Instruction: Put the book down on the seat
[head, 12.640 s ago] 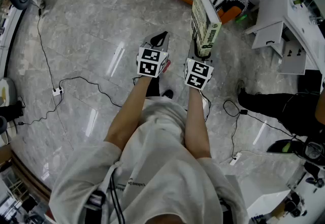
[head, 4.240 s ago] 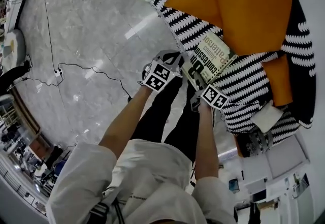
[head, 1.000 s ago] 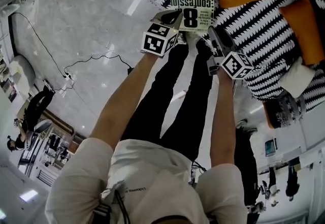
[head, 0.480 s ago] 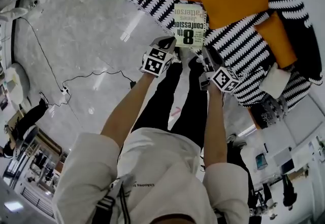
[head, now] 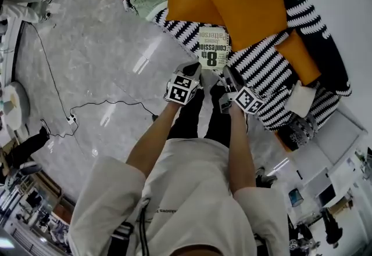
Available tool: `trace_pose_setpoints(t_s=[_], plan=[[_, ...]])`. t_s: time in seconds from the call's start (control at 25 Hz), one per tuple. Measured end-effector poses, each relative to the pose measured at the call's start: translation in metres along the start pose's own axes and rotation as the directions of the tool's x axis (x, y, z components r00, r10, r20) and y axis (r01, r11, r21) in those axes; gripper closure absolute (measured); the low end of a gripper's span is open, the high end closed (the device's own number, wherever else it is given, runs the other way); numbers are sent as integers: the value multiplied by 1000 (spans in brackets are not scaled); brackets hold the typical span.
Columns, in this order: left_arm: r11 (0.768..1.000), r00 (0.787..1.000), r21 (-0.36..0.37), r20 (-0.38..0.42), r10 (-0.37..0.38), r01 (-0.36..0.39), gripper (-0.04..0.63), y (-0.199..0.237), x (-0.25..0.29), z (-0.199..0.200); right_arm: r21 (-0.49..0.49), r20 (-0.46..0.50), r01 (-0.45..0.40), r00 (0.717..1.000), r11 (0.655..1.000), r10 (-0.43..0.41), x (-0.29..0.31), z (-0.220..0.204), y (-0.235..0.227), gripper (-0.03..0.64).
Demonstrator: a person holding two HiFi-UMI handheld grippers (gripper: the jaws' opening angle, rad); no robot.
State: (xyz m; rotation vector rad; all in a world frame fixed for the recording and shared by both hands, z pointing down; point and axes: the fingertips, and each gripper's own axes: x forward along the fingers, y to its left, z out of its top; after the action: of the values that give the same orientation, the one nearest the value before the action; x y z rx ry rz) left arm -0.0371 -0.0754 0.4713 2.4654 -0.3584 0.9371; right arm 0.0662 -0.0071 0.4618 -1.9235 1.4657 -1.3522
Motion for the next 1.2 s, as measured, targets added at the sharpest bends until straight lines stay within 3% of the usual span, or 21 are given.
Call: trace_pose_setpoints(t_s=[0.16, 0.32, 0.44, 0.68, 0.76, 0.88, 0.96, 1.2], plan=[[999, 1000, -23, 11, 28, -27, 588, -8, -23, -5, -18, -13, 12, 1000, 1000, -12, -17, -6, 11, 428], [995, 997, -75, 52, 64, -60, 588, -10, -49, -1, -112, -75, 32, 996, 993, -40, -31, -20, 22, 433], [993, 993, -93, 87, 84, -76, 588, -17, -67, 8, -158, -101, 38, 993, 987, -54, -41, -33, 29, 479], [990, 986, -95, 126, 112, -100, 588, -47, -85, 10, -266, -144, -15, 989, 964, -25, -56, -33, 44, 488], [992, 987, -65, 109, 117, -110, 588, -62, -91, 3, -385, -141, 4, 988, 923, -64, -71, -28, 46, 501], [990, 985, -16, 98, 139, -139, 588, -76, -102, 1, -633, -104, 63, 981, 772, -165, -94, -20, 51, 506], [989, 984, 5, 101, 149, -151, 588, -85, -110, 1, -704, -71, 84, 980, 705, -188, -106, -19, 57, 506], [991, 986, 15, 101, 133, -135, 588, -122, -123, -18, -766, -74, 45, 985, 641, -157, -133, -39, 73, 506]])
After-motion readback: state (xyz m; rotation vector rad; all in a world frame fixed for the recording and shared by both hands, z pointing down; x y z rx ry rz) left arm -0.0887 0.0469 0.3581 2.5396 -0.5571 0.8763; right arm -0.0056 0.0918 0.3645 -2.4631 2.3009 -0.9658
